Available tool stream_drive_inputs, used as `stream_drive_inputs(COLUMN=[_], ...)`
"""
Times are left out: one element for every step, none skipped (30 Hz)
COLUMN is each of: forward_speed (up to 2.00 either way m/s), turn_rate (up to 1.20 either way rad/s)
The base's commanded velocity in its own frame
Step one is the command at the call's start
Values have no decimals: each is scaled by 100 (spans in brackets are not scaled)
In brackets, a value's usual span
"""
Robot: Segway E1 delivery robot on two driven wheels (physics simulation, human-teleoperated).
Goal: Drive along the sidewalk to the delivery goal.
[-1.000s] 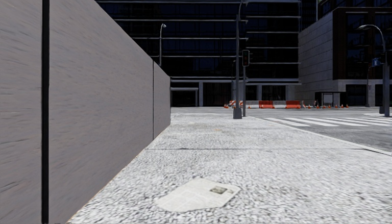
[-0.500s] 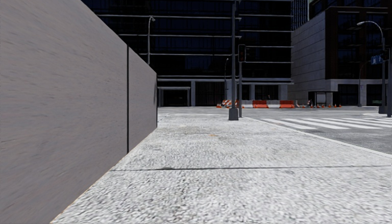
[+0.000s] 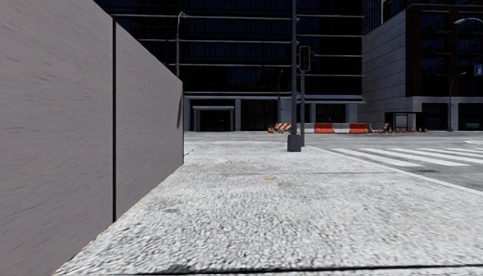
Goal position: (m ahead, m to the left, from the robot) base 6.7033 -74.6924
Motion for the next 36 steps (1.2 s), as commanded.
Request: stream_drive_inputs(forward_speed=[200,200,200,200,200,200,200,200,200,200,200,200,200,200,200,200,200,200,200,200,200,200,200,200,200,200,200,200,200,200,200,200,200,200,200,200], turn_rate=[0,0,0,0,0,0,0,0,0,0,0,0,0,0,0,0,0,0,0,0,0,0,-5,-9,-9,-18,-29,-36,-38,-38,-38,-38,-39,-39,-41,-44])
